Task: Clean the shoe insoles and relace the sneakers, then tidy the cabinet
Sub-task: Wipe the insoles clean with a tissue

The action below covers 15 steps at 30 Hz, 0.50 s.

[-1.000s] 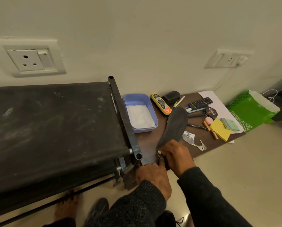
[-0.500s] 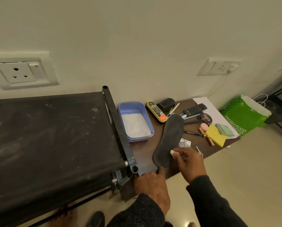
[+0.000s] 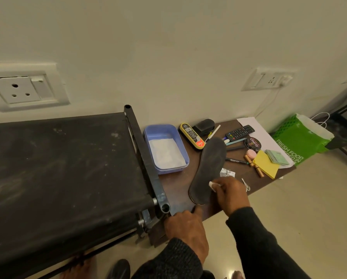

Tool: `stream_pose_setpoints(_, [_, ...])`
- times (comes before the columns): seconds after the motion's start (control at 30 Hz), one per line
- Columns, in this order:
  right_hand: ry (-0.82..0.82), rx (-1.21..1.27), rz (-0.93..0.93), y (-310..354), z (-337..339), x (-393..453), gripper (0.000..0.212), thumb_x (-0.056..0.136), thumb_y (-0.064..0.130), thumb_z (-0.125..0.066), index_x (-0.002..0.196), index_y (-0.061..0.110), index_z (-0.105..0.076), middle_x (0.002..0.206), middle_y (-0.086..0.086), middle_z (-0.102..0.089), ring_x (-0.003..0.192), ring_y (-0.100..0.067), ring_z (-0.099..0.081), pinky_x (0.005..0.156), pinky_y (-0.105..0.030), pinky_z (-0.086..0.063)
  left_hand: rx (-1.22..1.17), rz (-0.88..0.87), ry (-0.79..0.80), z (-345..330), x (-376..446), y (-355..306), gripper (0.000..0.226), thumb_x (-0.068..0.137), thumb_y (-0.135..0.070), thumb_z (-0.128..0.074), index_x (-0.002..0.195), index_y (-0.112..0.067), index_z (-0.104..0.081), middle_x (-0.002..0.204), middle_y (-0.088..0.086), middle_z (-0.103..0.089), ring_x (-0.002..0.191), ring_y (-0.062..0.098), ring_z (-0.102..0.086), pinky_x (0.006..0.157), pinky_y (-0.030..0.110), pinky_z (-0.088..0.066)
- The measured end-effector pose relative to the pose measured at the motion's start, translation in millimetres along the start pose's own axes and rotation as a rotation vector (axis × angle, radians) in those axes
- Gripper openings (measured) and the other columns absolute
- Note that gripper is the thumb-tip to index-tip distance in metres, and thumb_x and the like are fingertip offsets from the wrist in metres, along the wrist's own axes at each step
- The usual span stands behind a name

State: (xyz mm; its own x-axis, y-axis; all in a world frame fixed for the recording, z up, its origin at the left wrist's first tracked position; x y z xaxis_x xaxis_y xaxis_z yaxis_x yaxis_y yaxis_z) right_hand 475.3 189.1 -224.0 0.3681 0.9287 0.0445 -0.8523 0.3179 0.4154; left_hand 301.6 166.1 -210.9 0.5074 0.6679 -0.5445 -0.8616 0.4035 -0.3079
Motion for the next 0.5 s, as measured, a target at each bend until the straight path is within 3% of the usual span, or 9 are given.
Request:
stream_pose_setpoints(0.1, [0.024, -0.021, 0.035, 13.2, -10.9, -29.0, 0.012, 0.096, 0.022, -0.063, 0.104, 0.021, -0.073, 0.103, 0.006, -0.062, 0.089, -0.005, -0.054, 0.076, -0.011, -0.038, -0.014, -0.002, 0.011, 1.7, 2.1, -1.1, 0.084, 0.094, -0.04, -0.067, 0.158, -0.036, -0.013, 0.138, 0.006, -0.054, 0.124, 0.027, -0.054, 0.094, 0.041, -0.047])
stream_pose_setpoints(0.23, [0.132, -0.02, 0.148, 23.2, -13.8, -57.7, 0.015, 0.097, 0.022, -0.062, 0.107, 0.025, -0.073, 0.103, 0.012, -0.057, 0.09, -0.003, -0.054, 0.074, -0.01, -0.041, -0.043, -0.02, 0.002, 3.8, 3.1, 0.3, 0.074, 0.097, -0.036, -0.062, 0.157, -0.036, -0.018, 0.139, 0.006, -0.053, 0.126, 0.027, -0.053, 0.095, 0.042, -0.047])
stream_pose_setpoints(0.33, [0.145, -0.005, 0.037, 12.6, -5.9, -7.0, 0.014, 0.097, 0.026, -0.062, 0.108, 0.024, -0.071, 0.112, 0.004, -0.063, 0.098, -0.007, -0.056, 0.086, -0.02, -0.048, -0.048, -0.015, 0.042, 5.3, 2.5, 3.7, 0.078, 0.095, -0.04, -0.065, 0.157, -0.036, -0.017, 0.14, 0.007, -0.053, 0.126, 0.028, -0.053, 0.096, 0.041, -0.045])
stream_pose_setpoints(0.5, [0.112, -0.108, -0.041, 14.5, 5.4, 47.1, 0.012, 0.095, 0.019, -0.065, 0.1, 0.018, -0.075, 0.109, -0.003, -0.065, 0.098, -0.015, -0.057, 0.087, -0.031, -0.05, -0.075, -0.024, 0.017, 11.6, -3.3, 2.2, 0.077, 0.093, -0.04, -0.067, 0.154, -0.024, -0.024, 0.14, 0.013, -0.05, 0.125, 0.031, -0.051, 0.099, 0.041, -0.045])
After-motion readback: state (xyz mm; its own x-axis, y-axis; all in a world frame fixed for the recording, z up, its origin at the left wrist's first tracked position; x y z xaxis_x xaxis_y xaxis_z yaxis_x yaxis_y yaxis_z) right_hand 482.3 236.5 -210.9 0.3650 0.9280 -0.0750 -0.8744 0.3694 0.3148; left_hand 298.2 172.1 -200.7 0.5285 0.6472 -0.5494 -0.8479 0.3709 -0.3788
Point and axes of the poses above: each hand's wrist, its own x-axis towards the middle knuckle, its own z-axis out of the back of the hand, y = z × x, the point moved 3 cm from there along x, towards the middle knuckle
